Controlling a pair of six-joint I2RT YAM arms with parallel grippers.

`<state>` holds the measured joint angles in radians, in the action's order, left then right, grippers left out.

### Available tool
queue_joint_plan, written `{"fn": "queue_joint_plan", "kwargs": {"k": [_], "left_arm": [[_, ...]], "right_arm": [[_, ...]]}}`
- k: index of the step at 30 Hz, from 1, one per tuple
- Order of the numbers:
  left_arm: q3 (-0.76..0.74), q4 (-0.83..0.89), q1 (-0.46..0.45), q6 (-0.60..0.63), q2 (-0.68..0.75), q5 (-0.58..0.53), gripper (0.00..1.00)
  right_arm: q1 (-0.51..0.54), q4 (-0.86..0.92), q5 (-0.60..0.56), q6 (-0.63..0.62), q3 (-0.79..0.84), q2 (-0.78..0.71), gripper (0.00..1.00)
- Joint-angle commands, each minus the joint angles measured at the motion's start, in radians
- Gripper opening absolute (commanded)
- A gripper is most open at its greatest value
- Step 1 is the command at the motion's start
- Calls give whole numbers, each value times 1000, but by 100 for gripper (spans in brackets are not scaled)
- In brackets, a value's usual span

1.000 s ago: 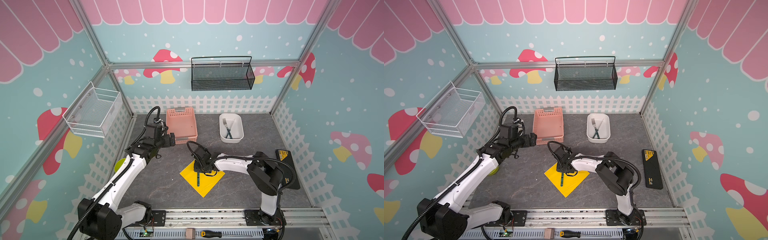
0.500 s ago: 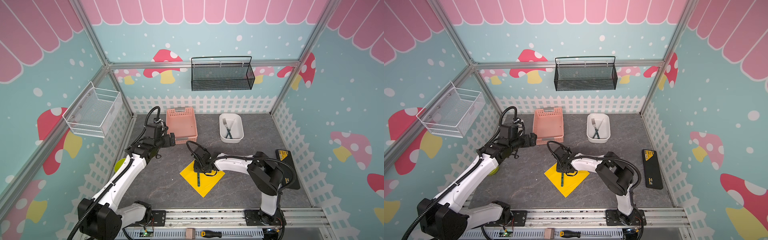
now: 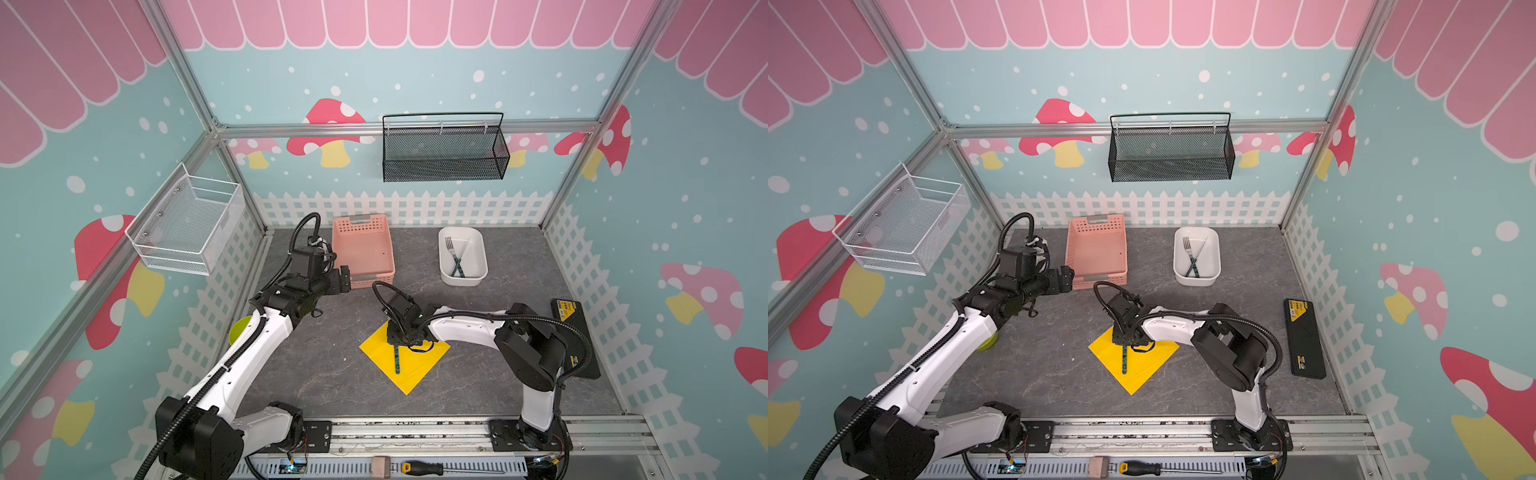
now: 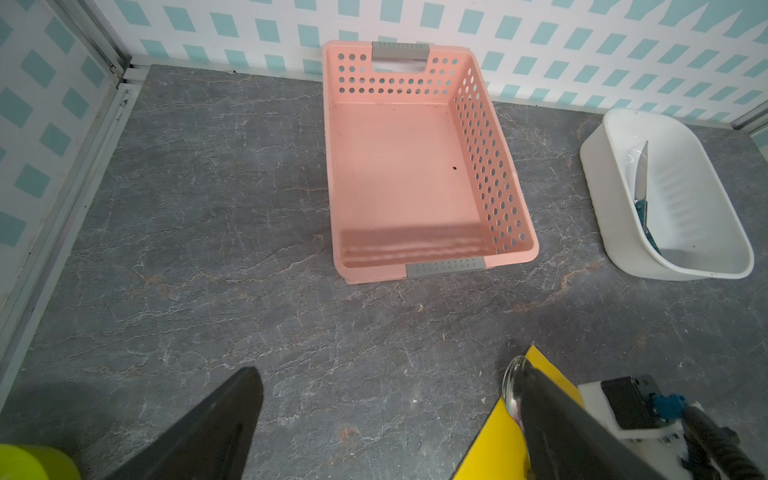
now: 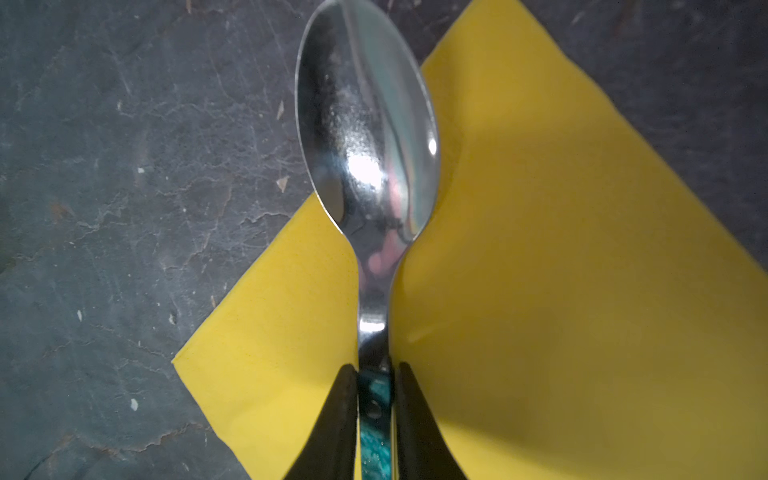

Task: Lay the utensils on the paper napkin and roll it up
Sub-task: 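Open the right gripper and release the spoon on the napkin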

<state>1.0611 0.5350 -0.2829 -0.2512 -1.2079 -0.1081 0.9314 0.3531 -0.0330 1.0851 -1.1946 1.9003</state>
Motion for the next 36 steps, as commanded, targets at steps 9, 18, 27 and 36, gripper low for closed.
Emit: {"fn": "queue_joint_plan", "kwargs": {"k": [9,18,27,36], "left_arm": [[31,15,2,-5,-9,11,99],[30,14,2,-6,-10,13,99],[28,14,2,-5,-6,10,99],[27,14,2,-3,-2,8,99]], "right_arm": [[9,38,-9,22,-32,-30,27],[9,64,-19,41,-44,-25,22],[9,65,-15,41,-49,-14,20],[7,67,-11,41,-53,-9,18]]}}
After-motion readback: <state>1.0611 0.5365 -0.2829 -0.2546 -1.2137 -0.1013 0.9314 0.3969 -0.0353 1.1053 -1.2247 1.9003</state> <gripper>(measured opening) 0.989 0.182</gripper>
